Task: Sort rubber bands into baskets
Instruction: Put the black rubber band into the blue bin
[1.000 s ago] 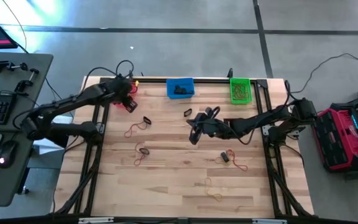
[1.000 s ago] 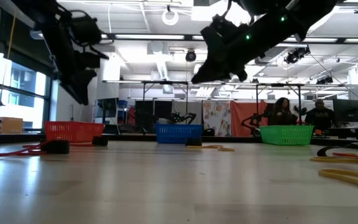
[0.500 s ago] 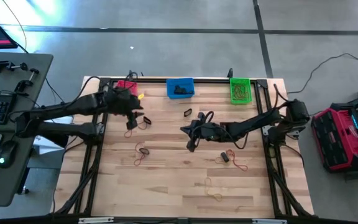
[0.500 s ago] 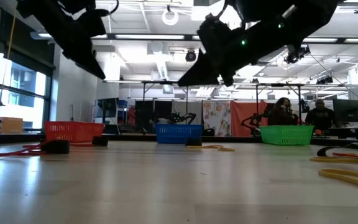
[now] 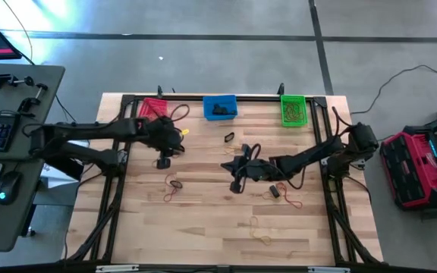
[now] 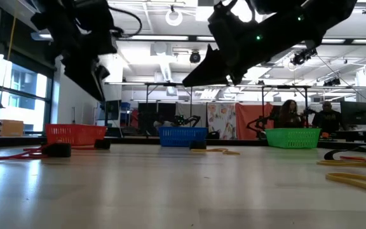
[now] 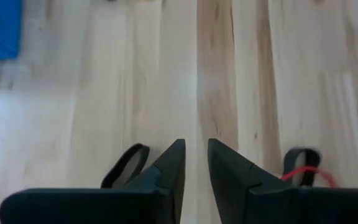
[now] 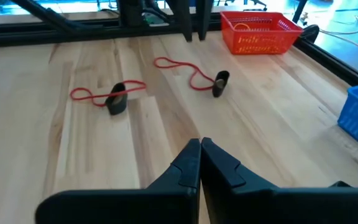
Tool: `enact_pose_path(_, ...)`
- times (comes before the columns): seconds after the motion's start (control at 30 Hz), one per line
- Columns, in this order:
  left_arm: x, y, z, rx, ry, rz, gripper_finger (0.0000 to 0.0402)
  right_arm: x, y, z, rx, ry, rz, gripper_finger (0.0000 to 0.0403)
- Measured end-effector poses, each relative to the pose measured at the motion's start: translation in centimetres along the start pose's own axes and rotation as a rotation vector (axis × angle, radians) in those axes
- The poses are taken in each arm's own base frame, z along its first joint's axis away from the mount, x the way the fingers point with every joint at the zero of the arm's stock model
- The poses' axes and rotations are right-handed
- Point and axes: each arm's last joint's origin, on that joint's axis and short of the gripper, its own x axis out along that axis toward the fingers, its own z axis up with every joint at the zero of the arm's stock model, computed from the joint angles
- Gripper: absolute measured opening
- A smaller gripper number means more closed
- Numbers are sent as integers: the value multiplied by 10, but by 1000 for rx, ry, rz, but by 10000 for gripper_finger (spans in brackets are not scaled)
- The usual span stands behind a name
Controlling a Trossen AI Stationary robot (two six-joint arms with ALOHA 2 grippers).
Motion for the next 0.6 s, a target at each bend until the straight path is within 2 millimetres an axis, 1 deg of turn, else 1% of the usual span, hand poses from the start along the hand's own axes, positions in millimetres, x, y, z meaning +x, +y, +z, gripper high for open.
enact_pose_path(0.13, 17, 2, -1, 42, 78, 7, 88, -3, 7, -1, -10, 1, 13, 0)
enact_pose_path(0.4, 41, 8, -2, 83, 168, 59, 165, -6, 13, -2, -19, 1, 33, 0)
enact_pose_path(0.5, 48, 11, -2, 76, 180, 84, 183, -6, 14, -2, -20, 1, 33, 0)
enact_pose_path(0.6, 55, 20, -5, 33, 198, 96, 192, -6, 14, -2, -20, 0, 33, 0)
